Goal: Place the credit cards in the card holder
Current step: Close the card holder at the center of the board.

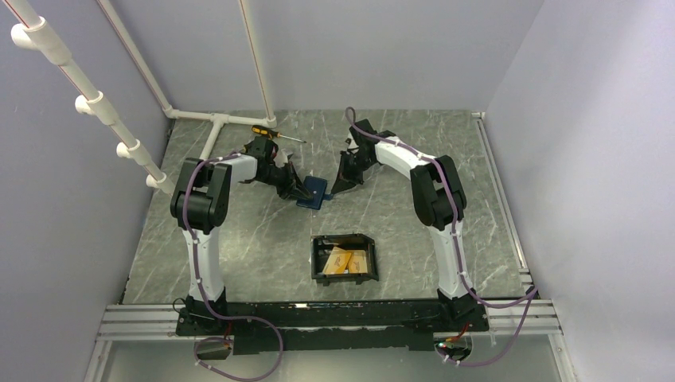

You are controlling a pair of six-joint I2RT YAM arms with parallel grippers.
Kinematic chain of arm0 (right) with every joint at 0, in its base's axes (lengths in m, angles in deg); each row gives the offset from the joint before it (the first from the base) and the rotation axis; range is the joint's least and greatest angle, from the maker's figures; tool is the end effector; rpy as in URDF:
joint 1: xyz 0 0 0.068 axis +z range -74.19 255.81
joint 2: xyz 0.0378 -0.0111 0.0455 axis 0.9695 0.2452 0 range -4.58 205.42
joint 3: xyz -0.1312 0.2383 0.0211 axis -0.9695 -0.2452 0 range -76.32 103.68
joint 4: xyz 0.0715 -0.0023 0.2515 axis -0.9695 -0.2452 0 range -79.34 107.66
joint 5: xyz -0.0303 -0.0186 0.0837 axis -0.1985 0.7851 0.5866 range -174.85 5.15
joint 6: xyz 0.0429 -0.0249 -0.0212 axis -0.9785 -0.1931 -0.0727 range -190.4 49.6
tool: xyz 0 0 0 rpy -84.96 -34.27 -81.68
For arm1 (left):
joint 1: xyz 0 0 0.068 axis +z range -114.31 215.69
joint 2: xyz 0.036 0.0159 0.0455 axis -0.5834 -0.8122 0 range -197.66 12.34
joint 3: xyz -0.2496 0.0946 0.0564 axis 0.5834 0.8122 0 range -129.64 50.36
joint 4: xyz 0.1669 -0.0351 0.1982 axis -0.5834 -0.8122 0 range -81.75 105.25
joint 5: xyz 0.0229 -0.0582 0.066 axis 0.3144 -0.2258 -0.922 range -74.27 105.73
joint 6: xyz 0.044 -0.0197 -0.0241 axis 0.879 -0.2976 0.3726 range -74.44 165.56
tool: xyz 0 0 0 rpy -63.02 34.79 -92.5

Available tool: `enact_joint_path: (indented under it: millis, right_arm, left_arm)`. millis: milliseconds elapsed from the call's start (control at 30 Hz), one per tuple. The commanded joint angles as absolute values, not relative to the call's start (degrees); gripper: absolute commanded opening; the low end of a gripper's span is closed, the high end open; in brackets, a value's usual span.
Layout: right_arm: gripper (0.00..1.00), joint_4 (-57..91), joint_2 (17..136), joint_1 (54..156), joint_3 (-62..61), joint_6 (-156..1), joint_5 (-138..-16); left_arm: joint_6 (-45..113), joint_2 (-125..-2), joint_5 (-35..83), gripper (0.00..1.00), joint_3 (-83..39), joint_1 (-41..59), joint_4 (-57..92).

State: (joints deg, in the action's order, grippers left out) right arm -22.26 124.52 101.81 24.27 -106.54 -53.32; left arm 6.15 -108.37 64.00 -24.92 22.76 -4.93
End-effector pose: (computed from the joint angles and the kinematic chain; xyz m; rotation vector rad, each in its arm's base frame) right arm 0.4133 0.2223 0.1572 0.1021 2.9416 0.9997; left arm 0.3935 -0.1175 0.1191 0.3770 -2.7843 1.3910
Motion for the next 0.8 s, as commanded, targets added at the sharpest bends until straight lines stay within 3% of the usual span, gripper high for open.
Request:
enact_joint_path:
  millis: [0,333,767]
  right_arm:
    - [0.00,-22.35,120.84,101.67,24.04,-105.69,-53.61]
    - [0.00,-15.79,123.46,102.41,25.96,-113.94,-47.70]
    - [0.00,-16.17,126.74,105.10,28.86,-118.39,-52.95]
  left_arm:
    - [8.03,-107.99,60.85,0.00,-25.95,22.25,-7.01]
    - [7.88,-108.85,56.53,0.00,-24.96,21.20,-8.58]
    - [5.75,-108.78,56.80,0.00,-23.47,19.71,-6.51]
